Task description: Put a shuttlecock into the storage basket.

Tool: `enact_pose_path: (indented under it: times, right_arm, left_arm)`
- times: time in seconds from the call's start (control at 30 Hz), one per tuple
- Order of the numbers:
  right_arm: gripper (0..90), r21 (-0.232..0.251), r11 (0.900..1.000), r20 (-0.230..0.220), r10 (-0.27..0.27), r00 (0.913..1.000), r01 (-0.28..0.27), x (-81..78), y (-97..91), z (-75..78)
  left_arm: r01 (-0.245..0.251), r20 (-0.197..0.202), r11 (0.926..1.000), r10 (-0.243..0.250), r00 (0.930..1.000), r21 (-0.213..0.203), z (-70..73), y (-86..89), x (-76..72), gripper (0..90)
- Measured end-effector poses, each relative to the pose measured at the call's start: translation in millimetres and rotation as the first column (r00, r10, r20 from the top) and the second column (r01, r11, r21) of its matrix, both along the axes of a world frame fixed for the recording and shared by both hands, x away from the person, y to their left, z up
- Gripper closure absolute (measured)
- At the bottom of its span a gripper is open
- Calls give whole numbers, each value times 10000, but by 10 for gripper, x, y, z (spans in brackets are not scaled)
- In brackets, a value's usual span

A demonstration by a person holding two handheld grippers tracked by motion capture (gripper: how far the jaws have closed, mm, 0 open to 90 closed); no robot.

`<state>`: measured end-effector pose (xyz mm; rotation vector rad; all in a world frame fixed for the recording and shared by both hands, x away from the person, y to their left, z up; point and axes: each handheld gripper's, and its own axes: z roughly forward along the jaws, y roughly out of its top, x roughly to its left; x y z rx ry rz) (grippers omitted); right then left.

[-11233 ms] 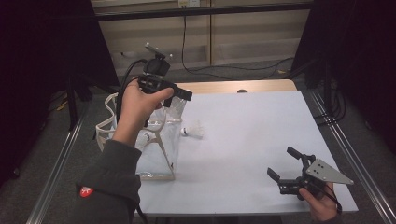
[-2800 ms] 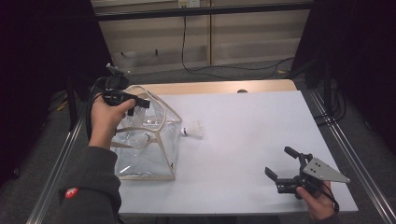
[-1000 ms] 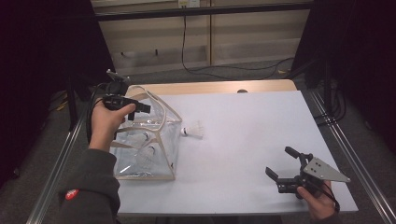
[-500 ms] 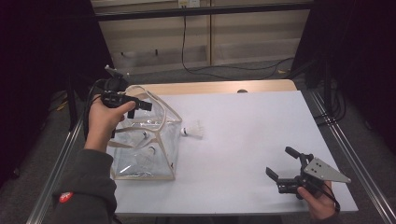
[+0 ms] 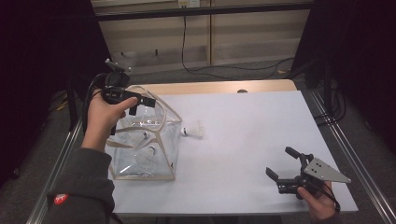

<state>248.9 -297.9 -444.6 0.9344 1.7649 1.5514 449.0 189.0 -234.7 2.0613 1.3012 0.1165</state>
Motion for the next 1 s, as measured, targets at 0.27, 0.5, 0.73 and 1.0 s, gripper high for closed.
enact_pose_path:
  times: [0.27, 0.5, 0.73, 1.0]
  right_arm:
    - [3, 3, 10000, -3, 6, 10000, -6, 0, 0, 0]
    - [3, 6, 10000, -7, 9, 10000, -9, -1, 2, 0]
    - [3, 40, 10000, -58, 20, 10000, -20, -4, 6, -1]
    - [3, 15, 10000, -17, 19, 10000, -19, 0, 8, -3]
  left_arm:
    - [119, 154, 9999, -118, 9998, -86, 91, -81, -17, 273]
    - [185, 296, 9998, -182, 9994, -72, 182, -135, -37, 218]
    - [222, 470, 9997, -218, 9987, -89, 256, -201, -59, 181]
    - [473, 603, 9988, -464, 9971, -141, 318, -296, -84, 158]
